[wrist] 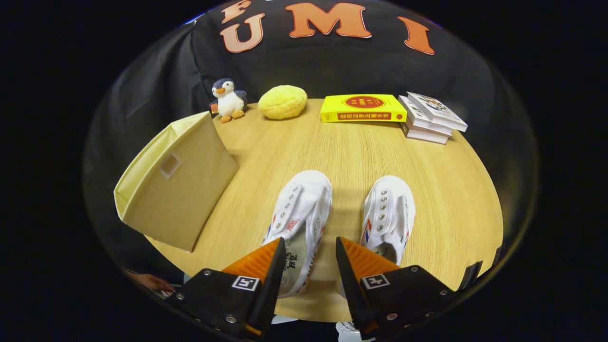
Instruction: Open the storage box then place both shoes into the box .Put the left shoe in first, then the right shoe, with the right side of both shoes facing outward in a uniform manner.
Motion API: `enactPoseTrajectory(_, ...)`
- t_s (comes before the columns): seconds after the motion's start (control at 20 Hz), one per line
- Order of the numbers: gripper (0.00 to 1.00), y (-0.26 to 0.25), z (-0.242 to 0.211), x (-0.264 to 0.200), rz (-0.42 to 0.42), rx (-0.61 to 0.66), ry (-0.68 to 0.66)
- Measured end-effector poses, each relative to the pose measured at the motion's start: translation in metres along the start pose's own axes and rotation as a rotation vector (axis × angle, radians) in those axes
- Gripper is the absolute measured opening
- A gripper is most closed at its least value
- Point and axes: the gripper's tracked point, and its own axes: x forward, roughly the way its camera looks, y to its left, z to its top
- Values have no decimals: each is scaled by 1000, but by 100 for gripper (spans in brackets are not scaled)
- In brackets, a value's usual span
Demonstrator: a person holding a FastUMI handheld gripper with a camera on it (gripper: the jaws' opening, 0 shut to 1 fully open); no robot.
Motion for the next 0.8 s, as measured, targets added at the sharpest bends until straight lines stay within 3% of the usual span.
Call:
enactPoseTrajectory(0.35, 43, -6, -4, 44, -20, 2, -30)
enactPoseTrajectory(0.5, 29, -8, 4, 61, -56, 21, -67)
enactPoseTrajectory(0.8, 10, -12, 2, 72, -125, 136, -61)
